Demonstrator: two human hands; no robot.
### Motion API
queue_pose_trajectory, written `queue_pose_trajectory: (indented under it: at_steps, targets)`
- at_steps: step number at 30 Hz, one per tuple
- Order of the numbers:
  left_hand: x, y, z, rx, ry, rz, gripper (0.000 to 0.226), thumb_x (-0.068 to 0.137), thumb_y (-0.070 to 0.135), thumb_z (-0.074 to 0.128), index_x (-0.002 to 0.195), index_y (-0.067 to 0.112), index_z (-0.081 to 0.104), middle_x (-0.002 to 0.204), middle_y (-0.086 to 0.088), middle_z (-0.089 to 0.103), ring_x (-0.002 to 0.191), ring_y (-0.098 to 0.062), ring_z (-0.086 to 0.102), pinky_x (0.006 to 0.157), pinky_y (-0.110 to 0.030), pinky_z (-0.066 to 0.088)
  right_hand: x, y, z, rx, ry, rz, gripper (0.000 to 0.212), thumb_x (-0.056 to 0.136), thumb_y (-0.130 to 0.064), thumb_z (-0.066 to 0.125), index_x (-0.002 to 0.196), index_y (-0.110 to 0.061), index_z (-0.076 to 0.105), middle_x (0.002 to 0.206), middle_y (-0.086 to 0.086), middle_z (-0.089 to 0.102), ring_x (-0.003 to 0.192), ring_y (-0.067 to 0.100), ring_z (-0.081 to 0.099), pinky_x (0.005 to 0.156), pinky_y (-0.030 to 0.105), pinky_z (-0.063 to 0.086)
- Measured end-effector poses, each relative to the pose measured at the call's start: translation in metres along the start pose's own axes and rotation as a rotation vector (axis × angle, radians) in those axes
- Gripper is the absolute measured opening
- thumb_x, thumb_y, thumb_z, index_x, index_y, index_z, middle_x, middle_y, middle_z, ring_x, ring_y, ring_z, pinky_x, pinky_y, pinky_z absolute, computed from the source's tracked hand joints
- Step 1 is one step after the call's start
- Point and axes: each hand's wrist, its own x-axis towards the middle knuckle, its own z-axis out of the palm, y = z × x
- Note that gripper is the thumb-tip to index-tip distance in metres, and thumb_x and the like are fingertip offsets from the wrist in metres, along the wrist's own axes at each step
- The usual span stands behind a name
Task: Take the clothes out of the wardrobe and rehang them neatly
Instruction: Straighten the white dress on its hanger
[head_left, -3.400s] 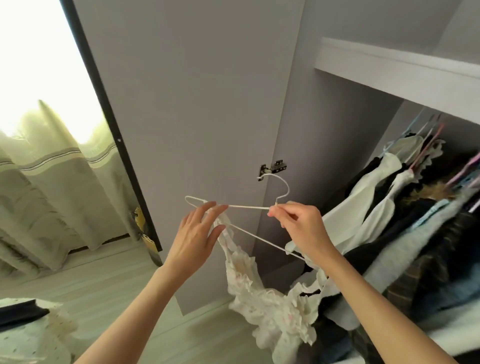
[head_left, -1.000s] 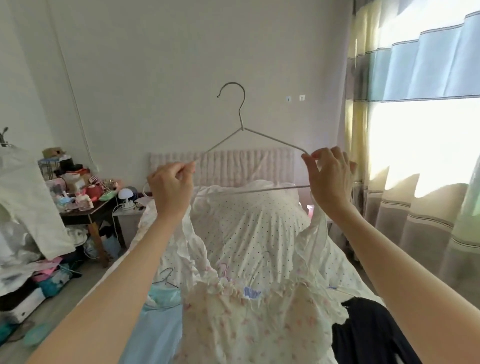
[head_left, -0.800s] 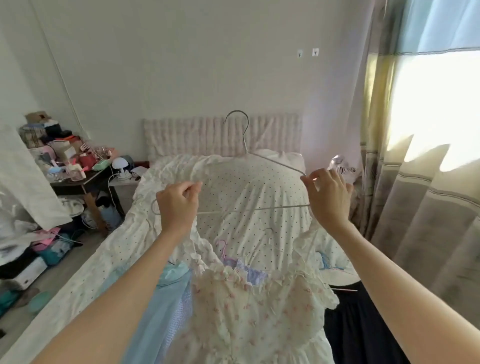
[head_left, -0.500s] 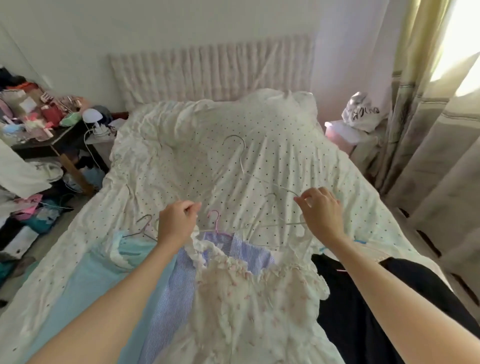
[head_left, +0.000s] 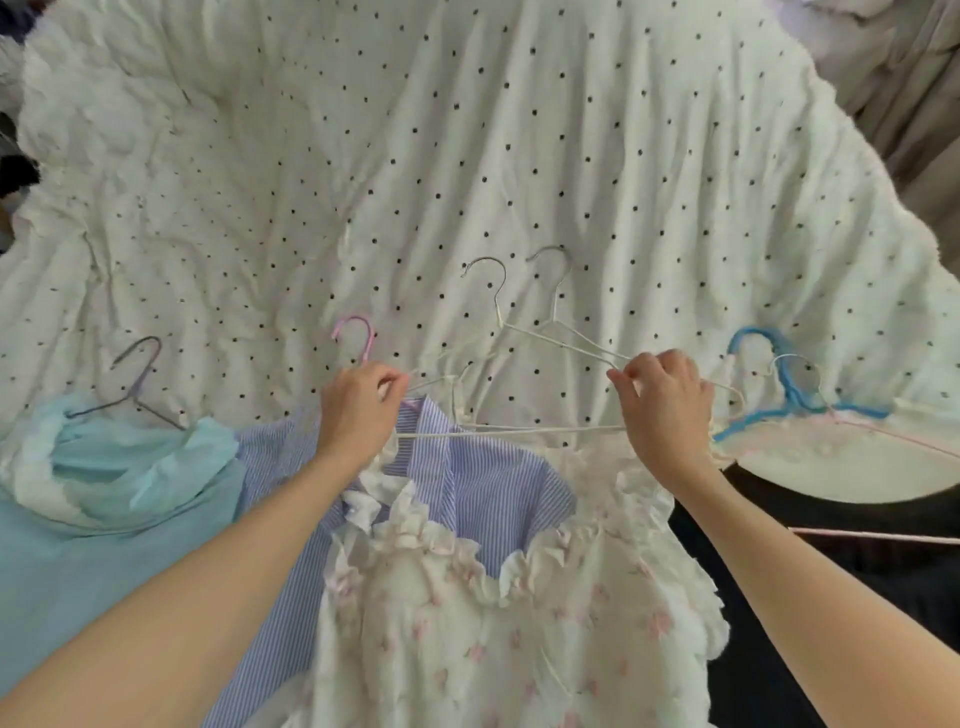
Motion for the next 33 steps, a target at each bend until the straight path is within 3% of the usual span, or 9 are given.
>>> queue_pose_trajectory:
  at_steps: [4,8,14,19,23,28,33]
  targets:
    - [0.023,-0.006,0.032,0.12,0.014,0.083,0.017,0.093,0.024,0.053,0.093,0.01,0.063,0.093,-0.003,0.063,0.088,-0.022,0.042,0.076,-0.035,0.034,0.015,0.01,0.03,-0.051,0.034,0.022,0.029,0.094,-0.032,0.05,0.095,-0.004,0.06,0.101,0.014,0.054,0.098,0.032,0.044,0.083,0.041,0.03]
    - [0.029,-0.011,0.041,0.266,-0.096,0.09,0.025,0.096,0.028,0.046,0.109,0.013,0.061,0.104,-0.007,0.061,0.102,-0.028,0.046,0.084,-0.039,0.034,0.02,0.017,0.04,-0.124,-0.028,0.041,0.031,0.092,-0.036,0.051,0.097,-0.006,0.059,0.105,0.01,0.053,0.101,0.028,0.041,0.088,0.04,0.027]
    - [0.018,0.003,0.019,0.3,-0.187,0.145,0.044,0.095,0.031,0.045,0.134,0.01,0.045,0.125,-0.016,0.051,0.114,-0.035,0.046,0.096,-0.045,0.034,0.013,0.014,0.013,-0.09,-0.111,-0.019,0.041,0.091,-0.04,0.053,0.12,-0.011,0.055,0.125,0.008,0.05,0.118,0.027,0.042,0.102,0.043,0.024]
    - [-0.008,0.034,-0.031,0.28,-0.2,0.228,0.069,0.087,0.054,0.022,0.141,0.013,0.036,0.142,-0.016,0.037,0.134,-0.031,0.029,0.109,-0.046,0.024,-0.007,0.005,-0.041,-0.135,-0.15,-0.206,0.054,0.091,-0.043,0.051,0.134,-0.011,0.045,0.141,0.008,0.043,0.135,0.027,0.032,0.114,0.048,0.009]
    - [-0.044,0.07,-0.084,0.28,-0.126,0.363,0.068,0.087,0.052,0.021,0.139,0.012,0.04,0.142,-0.018,0.038,0.134,-0.035,0.029,0.112,-0.048,0.019,-0.038,-0.01,-0.102,-0.137,-0.11,-0.323,0.061,0.09,-0.046,0.053,0.138,-0.011,0.041,0.144,0.011,0.041,0.138,0.029,0.029,0.114,0.05,0.008]
    - [-0.106,0.106,-0.129,0.337,-0.127,0.465,0.057,0.089,0.044,0.031,0.133,0.012,0.048,0.14,-0.021,0.041,0.13,-0.04,0.036,0.104,-0.053,0.03,-0.103,-0.018,-0.176,-0.163,-0.062,-0.307,0.068,0.089,-0.059,0.037,0.14,-0.015,0.039,0.145,0.008,0.041,0.137,0.027,0.032,0.114,0.049,0.011]
    - [-0.158,0.161,-0.164,0.292,-0.121,0.593,0.06,0.087,0.046,0.03,0.133,0.013,0.05,0.14,-0.019,0.043,0.13,-0.038,0.037,0.103,-0.053,0.03,-0.181,-0.012,-0.258,-0.159,0.017,-0.187,0.066,0.091,-0.054,0.043,0.146,-0.022,0.026,0.153,0.002,0.027,0.143,0.022,0.018,0.116,0.045,0.003]
